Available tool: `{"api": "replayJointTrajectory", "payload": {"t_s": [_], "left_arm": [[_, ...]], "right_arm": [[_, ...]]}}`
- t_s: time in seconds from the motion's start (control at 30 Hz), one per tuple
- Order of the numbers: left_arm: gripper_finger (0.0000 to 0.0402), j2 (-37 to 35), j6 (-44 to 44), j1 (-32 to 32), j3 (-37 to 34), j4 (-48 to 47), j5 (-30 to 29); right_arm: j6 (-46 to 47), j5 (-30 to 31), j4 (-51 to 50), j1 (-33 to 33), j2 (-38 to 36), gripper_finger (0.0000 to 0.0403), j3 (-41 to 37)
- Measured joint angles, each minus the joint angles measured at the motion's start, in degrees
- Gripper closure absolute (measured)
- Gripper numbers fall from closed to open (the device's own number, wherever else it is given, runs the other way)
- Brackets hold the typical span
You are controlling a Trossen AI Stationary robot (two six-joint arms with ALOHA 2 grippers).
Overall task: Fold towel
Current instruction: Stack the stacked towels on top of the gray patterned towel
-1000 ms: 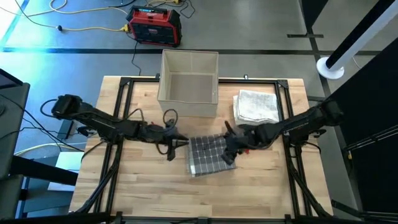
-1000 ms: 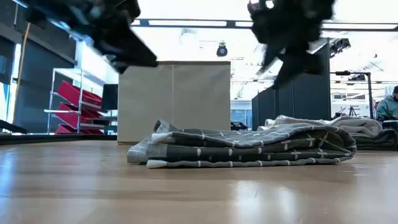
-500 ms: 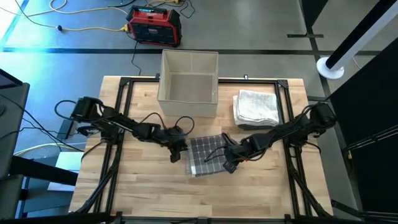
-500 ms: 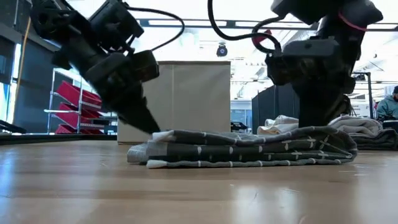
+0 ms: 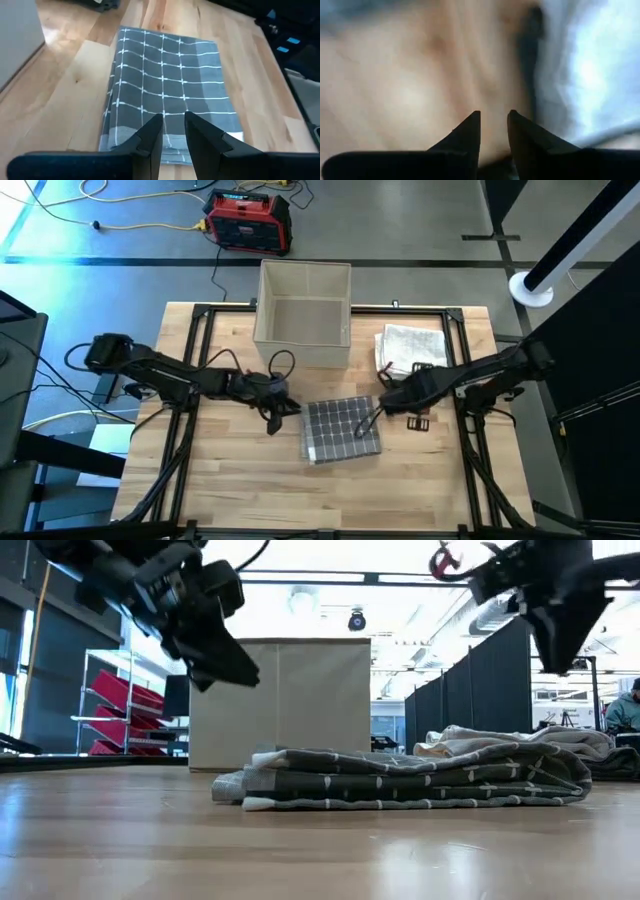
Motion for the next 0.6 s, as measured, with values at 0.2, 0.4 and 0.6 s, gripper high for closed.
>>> {"api": "replayJointTrajectory", "payload": {"t_s": [0.2,0.4,0.6], "left_arm": [[0.0328,-0.2,-0.7,-2.6,0.0,-1.9,0.6],[0.0328,-0.2,-1.1,-5.4,0.0,-2.5,0.6],[0.0328,-0.2,0.0,-6.9,0.0,-2.5,0.3]], "right_arm": [[-2.9,-2.2,0.0,-7.9,0.1,0.0195,-5.4],[-10.6,0.6,0.4,-12.6,-0.5,0.0104,-6.0],[-21.6,2.3,4.6,-15.1,-0.9,0.0058,-6.0]]}}
